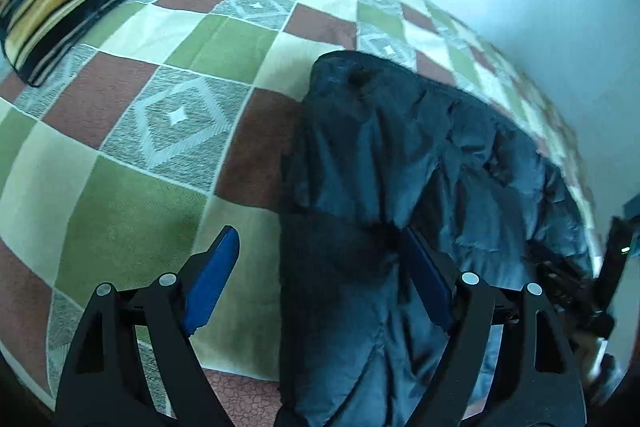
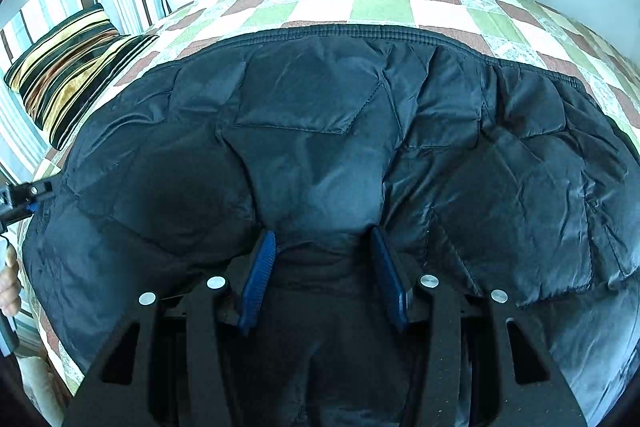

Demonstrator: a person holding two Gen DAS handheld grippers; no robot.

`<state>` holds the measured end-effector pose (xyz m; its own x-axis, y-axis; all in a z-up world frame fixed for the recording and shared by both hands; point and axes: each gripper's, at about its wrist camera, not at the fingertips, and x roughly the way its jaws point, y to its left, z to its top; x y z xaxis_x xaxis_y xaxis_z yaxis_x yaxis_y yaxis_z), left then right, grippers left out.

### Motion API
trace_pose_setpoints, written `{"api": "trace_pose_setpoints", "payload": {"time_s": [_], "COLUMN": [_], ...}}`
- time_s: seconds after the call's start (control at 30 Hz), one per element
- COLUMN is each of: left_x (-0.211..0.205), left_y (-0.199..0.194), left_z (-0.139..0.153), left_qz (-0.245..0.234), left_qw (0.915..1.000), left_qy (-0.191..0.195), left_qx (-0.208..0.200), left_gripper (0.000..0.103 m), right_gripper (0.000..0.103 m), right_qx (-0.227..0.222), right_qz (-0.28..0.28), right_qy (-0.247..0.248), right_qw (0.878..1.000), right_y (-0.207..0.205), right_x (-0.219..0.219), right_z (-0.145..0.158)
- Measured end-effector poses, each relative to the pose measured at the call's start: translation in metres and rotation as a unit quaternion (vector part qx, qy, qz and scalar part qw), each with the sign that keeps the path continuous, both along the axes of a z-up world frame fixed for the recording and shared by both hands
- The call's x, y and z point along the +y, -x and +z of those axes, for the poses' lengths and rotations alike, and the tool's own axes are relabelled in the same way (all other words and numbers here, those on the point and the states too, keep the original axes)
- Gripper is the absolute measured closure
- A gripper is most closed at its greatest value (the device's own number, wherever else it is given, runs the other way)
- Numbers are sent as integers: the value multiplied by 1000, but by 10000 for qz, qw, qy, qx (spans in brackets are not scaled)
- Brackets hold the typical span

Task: Fold large clothes
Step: 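Move both tools to the jacket's elastic hem and grasp it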

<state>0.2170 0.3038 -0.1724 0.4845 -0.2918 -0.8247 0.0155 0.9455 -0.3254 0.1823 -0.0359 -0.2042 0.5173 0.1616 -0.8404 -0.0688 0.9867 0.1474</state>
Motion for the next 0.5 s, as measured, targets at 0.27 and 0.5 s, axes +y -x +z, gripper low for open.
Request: {"api": "trace_pose_setpoints", "payload": {"time_s": [0.27,0.5], "left_x": [-11,-11], "left_y": [-14,-38], "left_z": [-26,-42], "left_qz": [-360,-541], "left_qw": [9982,9930], "left_qy": [150,704], "left_qx": [455,783], "left_gripper": [21,21], "right_gripper": [53,53], "right_qx": [-74,-144], "right_qz": [-8,-15], "right_qy": [58,100], "right_qw": [10000,9998], "right_y": [2,3], "right_x": [2,5], "right_z": [0,-1]}}
